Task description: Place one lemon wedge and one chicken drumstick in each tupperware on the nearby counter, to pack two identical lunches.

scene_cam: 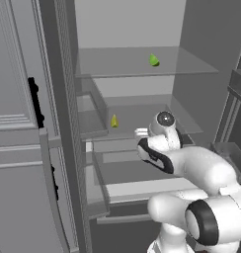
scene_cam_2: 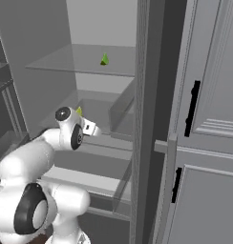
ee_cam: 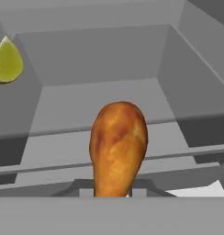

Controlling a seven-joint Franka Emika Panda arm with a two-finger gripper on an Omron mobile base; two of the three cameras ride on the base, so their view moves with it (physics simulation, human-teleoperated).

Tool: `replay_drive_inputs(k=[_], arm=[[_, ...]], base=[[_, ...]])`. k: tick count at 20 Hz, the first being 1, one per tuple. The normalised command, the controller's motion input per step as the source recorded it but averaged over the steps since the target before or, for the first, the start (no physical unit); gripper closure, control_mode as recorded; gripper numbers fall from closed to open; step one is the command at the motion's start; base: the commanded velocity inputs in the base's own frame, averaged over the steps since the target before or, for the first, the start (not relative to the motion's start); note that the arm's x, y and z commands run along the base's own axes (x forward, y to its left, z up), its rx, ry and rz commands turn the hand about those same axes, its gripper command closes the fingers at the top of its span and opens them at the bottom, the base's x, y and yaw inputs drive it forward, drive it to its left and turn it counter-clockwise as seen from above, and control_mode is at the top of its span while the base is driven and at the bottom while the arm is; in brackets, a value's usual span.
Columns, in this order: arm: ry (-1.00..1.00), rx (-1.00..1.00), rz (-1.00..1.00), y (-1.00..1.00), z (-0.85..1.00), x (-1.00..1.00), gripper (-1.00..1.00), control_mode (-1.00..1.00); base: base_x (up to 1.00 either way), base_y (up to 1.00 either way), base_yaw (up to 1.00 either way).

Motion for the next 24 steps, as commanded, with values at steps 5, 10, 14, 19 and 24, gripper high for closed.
replay_drive_inputs(k=[5, 10, 14, 19, 24], arm=[[-0.15, 0.0, 0.0, 0.0, 0.82, -1.0, 1.0, -1.0], [-0.05, 0.0, 0.0, 0.0, 0.91, -0.99, 1.0, -1.0], [-0.01, 0.0, 0.01, -0.01, 0.65, -0.97, 1.0, -1.0], [0.0, 0.0, 0.04, -0.04, 0.01, -1.0, 1.0, -1.0], [0.0, 0.0, 0.01, 0.0, -0.1, -0.2, 1.0, 1.0]], base=[[0.0, 0.0, 0.0], [0.0, 0.0, 0.0], [0.0, 0.0, 0.0], [0.0, 0.0, 0.0], [-0.8, 0.0, 0.03]])
